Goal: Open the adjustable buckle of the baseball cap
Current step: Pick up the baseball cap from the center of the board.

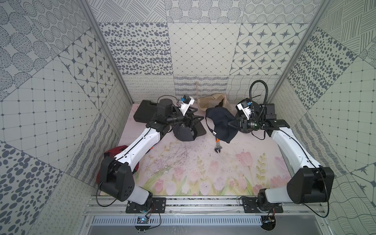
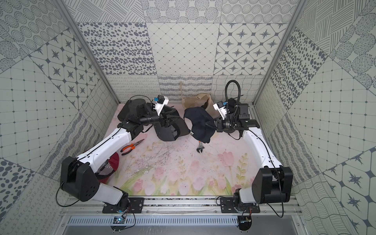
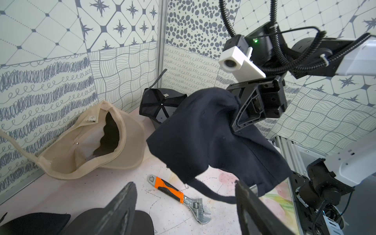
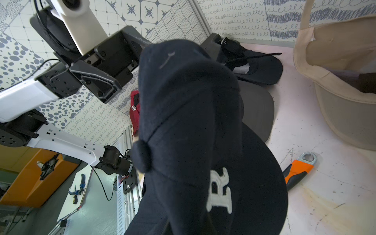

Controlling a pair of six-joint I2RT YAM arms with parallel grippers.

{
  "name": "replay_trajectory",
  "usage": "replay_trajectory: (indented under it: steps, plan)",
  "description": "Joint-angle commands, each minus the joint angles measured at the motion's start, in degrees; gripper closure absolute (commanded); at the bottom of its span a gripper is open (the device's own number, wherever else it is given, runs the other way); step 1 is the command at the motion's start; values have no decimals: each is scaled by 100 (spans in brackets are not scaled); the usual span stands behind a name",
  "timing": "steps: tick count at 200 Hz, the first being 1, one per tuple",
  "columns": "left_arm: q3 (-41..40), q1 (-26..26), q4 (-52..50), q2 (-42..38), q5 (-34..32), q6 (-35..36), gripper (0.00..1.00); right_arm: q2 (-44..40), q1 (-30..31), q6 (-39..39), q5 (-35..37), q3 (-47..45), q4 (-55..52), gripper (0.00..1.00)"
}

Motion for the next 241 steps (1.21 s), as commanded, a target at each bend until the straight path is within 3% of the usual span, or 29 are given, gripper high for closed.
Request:
replay_trajectory:
  steps: [1,32,69,141,174,191,200,209,223,241]
  plan:
    - [347,-89,-274,76,596,710,23,107,148,-444,7,351,-203,100]
    - [724,-233,-925,221,588,1356,24,156,383,-586,113,511,-369,100]
    - [1247,-584,-1936,452,-62,2266,24,176,611,-779,260,657,-648,100]
    - [1395,-666,-2182,589,-338,2724,28,178,1031,-1046,762,1017,-1173,100]
    - [1490,-666,-2396,692,-407,2838,49,176,1093,-987,770,1068,-1108,100]
    - [1490,-666,-2409,715,-399,2849,86,184,1119,-728,1126,1041,-879,100]
    - [1489,-666,-2375,735,-494,2785,100,165,1112,-560,1384,1033,-753,87]
    - [1513,-668,-2380,779,-624,2704,100,124,1111,-428,1589,1004,-615,72]
    - [1595,-666,-2399,863,-932,2460,100,-25,1102,-164,1829,876,-269,62]
    - [1746,-662,-2387,992,-1371,1905,100,-256,1102,220,2183,664,148,37]
